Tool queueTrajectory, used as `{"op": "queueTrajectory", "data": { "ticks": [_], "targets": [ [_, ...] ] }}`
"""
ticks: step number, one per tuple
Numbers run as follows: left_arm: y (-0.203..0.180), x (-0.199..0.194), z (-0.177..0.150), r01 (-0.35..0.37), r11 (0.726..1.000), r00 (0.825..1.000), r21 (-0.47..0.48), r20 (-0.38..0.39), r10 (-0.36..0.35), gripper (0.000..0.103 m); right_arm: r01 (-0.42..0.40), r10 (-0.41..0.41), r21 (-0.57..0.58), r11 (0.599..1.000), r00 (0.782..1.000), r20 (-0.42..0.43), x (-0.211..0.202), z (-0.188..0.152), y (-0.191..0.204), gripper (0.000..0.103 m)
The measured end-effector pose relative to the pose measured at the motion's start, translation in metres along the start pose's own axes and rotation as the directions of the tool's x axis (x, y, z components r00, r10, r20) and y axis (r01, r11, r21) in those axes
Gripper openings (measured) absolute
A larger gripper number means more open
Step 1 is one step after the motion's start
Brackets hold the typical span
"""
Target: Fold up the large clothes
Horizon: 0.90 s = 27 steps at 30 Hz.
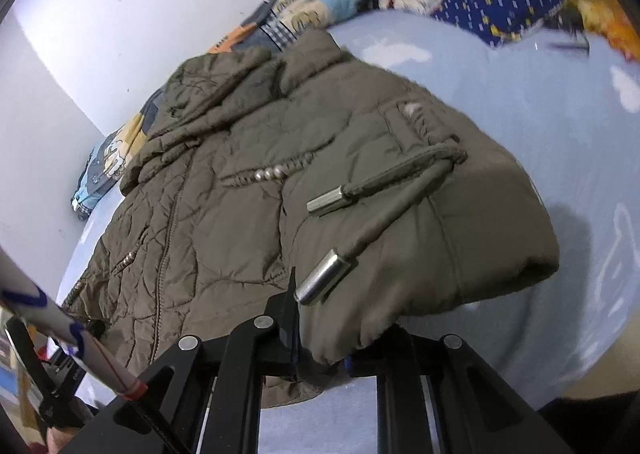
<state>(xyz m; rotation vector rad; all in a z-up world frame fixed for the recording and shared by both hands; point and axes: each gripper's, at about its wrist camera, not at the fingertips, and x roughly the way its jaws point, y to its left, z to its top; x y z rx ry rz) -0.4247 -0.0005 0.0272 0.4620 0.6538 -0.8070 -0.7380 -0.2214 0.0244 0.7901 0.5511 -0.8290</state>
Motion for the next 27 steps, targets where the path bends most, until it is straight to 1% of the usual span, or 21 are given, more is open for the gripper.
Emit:
{"op": "queueTrajectory", "data": {
  "ticks": [3,6,10,13,19,24,27],
  "targets": [
    [0.001,-0.004,0.002,0.006,1.000,1.000,-0.005,0.017,-0.006,0.025,0.012,-0.011,-0.033,0.999,1.000,0.023,-0.004,0.000,0.005,0.015],
    [0.004,-0.010,0.005,0.014,1.000,0.999,-0.019,0.048,-0.013,0.024,0.006,-0.004,-0.042,0.999,0.999,0.046,-0.009,0.002,0.007,0.014],
    [0.004,-0.021,0.009,0.005,1.000,0.994,-0.015,0.109,-0.003,0.023,0.010,0.003,-0.105,0.994,0.992,0.123,-0.024,0.008,0.018,0.014],
    [0.006,-0.027,0.012,0.007,1.000,0.990,-0.022,0.140,-0.004,0.022,0.009,0.014,-0.136,0.991,0.986,0.164,-0.034,0.011,0.023,0.014],
    [0.013,-0.043,0.016,0.032,0.999,0.983,-0.041,0.180,-0.024,0.021,-0.022,0.046,-0.122,0.992,0.980,0.194,-0.047,0.016,0.024,0.014],
    [0.015,-0.058,0.021,0.034,0.999,0.976,-0.034,0.215,-0.025,0.021,-0.048,0.076,-0.127,0.991,0.970,0.229,-0.067,0.022,0.028,0.014],
    [0.020,-0.064,0.024,0.040,0.998,0.974,-0.044,0.223,-0.030,0.021,-0.068,0.096,-0.127,0.990,0.969,0.228,-0.075,0.022,0.030,0.014]
  ]
}}
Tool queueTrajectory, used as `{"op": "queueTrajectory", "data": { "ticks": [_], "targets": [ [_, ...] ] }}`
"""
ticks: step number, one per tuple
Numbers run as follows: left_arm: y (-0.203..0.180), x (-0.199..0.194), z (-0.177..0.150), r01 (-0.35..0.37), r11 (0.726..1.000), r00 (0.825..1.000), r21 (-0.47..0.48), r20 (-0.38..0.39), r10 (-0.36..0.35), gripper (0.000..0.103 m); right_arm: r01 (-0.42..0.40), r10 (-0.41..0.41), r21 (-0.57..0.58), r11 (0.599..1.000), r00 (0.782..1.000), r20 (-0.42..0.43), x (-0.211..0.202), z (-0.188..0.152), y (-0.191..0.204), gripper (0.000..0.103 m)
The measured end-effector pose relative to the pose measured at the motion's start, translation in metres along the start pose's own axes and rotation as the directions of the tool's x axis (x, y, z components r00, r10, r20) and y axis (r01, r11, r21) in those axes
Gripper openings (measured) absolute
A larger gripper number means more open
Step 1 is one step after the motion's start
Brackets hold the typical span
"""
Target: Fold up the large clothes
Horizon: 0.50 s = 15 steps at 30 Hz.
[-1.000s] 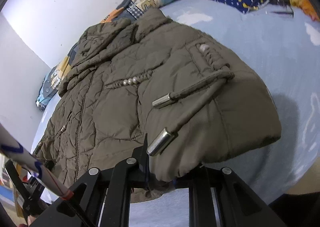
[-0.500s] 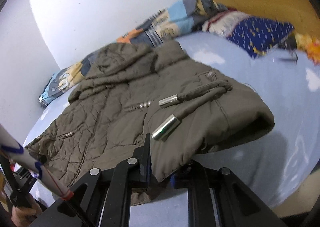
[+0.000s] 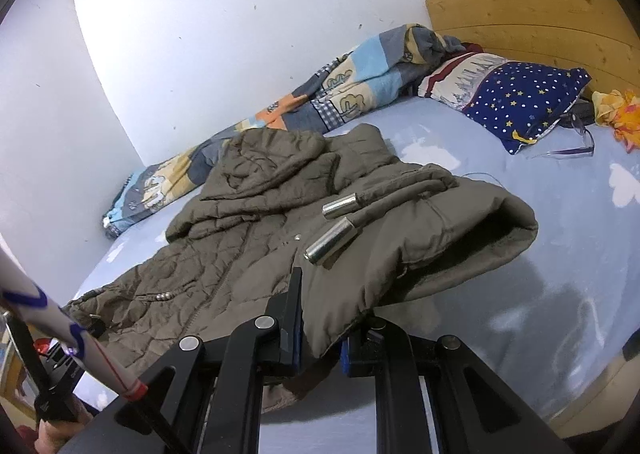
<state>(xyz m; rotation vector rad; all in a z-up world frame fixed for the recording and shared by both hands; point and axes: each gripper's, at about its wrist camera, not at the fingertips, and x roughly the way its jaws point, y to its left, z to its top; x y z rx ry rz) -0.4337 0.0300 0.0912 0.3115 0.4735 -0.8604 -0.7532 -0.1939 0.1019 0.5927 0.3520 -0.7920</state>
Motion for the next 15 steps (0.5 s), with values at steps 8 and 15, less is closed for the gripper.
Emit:
{"op": "queueTrajectory", "data": {
  "ticks": [8,15],
  "targets": [
    [0.006,-0.002,0.031,0.009,1.000,1.000,0.000,0.027,-0.009,0.021,-0.031,0.031,-0.008,0.999,0.999,0.009,-0.006,0.018,0.006,0.014],
    [0.006,-0.004,0.074,0.013,1.000,0.997,0.000,0.073,-0.013,0.021,-0.055,0.056,-0.022,0.998,0.998,0.042,-0.007,0.050,0.014,0.014]
  ]
}}
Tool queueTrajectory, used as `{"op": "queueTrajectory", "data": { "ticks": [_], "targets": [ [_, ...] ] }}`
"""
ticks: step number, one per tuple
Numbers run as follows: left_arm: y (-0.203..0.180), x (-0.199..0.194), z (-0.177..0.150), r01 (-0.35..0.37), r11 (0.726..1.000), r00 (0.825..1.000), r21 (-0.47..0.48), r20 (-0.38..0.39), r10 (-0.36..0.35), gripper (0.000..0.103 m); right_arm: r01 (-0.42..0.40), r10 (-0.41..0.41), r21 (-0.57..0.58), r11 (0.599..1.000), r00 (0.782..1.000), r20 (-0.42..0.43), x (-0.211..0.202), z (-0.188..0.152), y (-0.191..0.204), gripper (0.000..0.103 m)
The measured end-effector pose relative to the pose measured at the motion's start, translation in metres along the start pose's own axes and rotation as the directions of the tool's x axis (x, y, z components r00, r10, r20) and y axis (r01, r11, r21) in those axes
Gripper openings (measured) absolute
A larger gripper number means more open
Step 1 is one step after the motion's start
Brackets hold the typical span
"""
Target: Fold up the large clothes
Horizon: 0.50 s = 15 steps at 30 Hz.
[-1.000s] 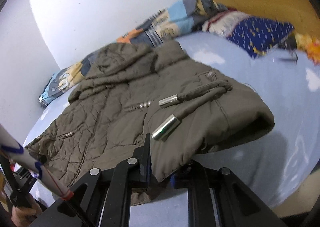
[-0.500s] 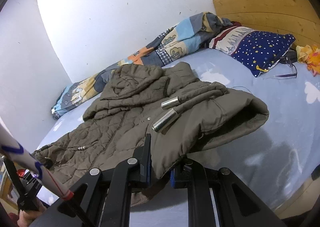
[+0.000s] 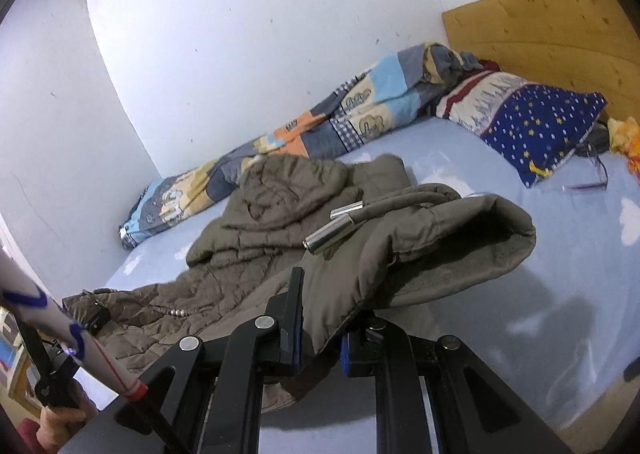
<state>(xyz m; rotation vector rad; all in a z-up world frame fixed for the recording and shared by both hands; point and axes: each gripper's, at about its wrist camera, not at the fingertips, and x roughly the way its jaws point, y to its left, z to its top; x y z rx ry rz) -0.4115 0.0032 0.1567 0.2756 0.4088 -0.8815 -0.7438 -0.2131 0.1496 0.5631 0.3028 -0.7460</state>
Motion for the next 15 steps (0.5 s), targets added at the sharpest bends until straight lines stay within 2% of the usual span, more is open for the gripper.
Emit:
{"op": "queueTrajectory", "data": {
  "ticks": [8,15],
  "targets": [
    [0.000,0.015,0.049,0.000,1.000,0.999,-0.011,0.035,0.000,0.021,-0.018,0.019,-0.025,1.000,0.999,0.046,0.012,0.049,0.012,0.014],
    [-0.003,0.052,0.105,0.031,0.999,0.999,-0.013,0.030,-0.031,0.021,-0.022,0.024,-0.035,0.999,0.998,0.064,0.036,0.095,0.017,0.014]
  ]
}}
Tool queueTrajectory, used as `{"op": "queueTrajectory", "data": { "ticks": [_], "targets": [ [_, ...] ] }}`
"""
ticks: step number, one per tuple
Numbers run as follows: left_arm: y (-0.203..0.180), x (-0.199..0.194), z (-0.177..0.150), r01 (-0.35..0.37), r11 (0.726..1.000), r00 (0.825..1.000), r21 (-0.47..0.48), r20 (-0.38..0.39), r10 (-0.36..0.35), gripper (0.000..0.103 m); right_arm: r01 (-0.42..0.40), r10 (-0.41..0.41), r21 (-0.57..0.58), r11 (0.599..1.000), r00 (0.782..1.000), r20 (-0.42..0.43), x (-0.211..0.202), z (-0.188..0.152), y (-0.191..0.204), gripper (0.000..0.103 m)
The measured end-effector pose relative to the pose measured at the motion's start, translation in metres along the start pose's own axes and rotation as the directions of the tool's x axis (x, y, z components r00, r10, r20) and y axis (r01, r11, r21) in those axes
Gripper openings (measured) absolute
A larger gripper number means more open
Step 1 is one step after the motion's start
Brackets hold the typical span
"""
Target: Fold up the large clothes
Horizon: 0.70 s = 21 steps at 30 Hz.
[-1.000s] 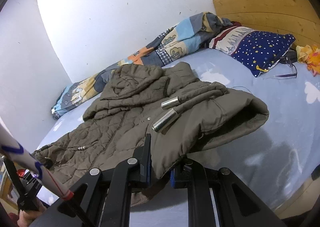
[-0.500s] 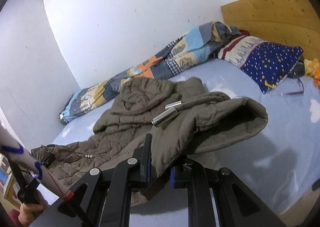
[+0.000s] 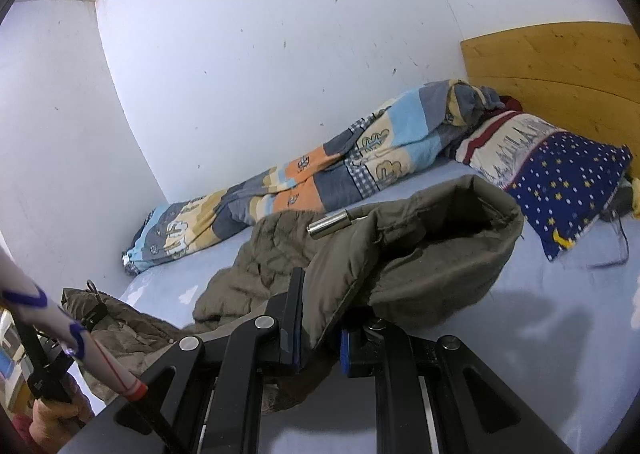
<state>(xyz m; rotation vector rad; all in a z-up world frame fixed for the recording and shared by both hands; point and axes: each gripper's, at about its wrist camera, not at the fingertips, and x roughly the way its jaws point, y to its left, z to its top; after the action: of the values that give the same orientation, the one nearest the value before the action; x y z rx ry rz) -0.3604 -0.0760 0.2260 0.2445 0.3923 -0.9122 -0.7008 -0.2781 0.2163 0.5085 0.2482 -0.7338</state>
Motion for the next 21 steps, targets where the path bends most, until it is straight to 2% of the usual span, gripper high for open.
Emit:
{"op": "queueTrajectory", "data": {
  "ticks": [8,14,18,21],
  "targets": [
    [0.002,0.074,0.062,0.032,0.997,0.997,-0.067,-0.068,-0.037,0.024,0.004,-0.004,-0.011,1.000,1.000,-0.002,0.068,0.059,0.001,0.014],
    [0.022,0.131,0.102,0.043,0.981,0.990,-0.191,-0.127,-0.068,0.040,0.031,-0.032,-0.022,0.999,0.999,-0.019,0.147,0.103,0.003,0.014],
    [0.031,0.150,0.117,0.072,0.974,0.986,-0.215,-0.129,-0.102,0.048,0.085,-0.086,-0.025,0.996,0.996,-0.035,0.201,0.122,-0.003,0.014],
    [0.034,0.152,0.124,0.057,0.980,0.993,-0.192,-0.092,-0.076,0.053,0.124,-0.125,-0.029,0.992,0.991,-0.056,0.238,0.131,-0.009,0.014]
  ]
}}
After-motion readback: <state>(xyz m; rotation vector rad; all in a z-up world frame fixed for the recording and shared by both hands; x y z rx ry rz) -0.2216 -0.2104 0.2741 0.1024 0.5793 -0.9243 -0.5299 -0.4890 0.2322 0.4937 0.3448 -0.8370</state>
